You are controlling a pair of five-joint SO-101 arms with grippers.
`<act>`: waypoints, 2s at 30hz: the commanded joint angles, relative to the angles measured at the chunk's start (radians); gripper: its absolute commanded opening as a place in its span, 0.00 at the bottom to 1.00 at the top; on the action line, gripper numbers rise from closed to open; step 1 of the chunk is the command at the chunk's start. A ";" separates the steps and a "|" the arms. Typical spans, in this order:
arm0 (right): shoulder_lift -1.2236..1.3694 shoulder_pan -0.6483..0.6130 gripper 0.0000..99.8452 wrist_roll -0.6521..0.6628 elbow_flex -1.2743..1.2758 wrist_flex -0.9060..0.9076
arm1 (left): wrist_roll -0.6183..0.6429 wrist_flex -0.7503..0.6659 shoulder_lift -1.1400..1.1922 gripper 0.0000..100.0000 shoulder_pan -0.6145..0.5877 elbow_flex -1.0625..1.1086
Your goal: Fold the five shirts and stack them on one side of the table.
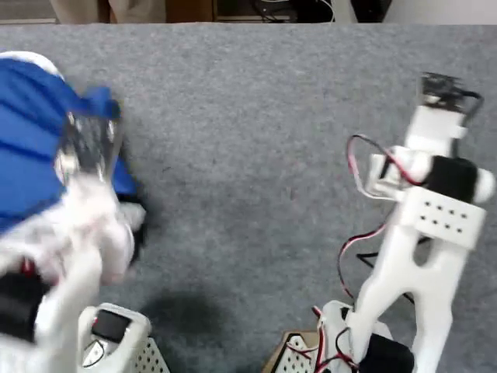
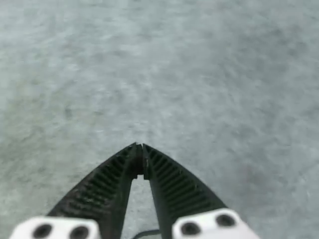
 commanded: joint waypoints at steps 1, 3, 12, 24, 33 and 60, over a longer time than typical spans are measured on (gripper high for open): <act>-0.008 0.120 0.01 0.120 -0.044 0.002 | 0.121 0.009 -0.030 0.02 0.338 0.000; -0.007 0.176 0.01 0.245 -0.044 0.002 | 0.124 0.009 -0.030 0.02 0.408 0.011; -0.005 0.239 0.01 0.677 -0.044 0.000 | 0.107 0.009 -0.028 0.02 0.628 0.069; 0.001 0.064 0.01 0.680 -0.030 0.009 | -0.330 -0.203 -0.028 0.25 -0.531 0.327; 0.051 -0.182 0.01 0.675 0.039 -0.009 | -0.348 -0.684 0.137 0.31 -0.957 0.551; 0.926 -0.503 0.01 0.500 -0.780 0.236 | 0.061 -0.288 1.512 0.30 -1.040 -0.758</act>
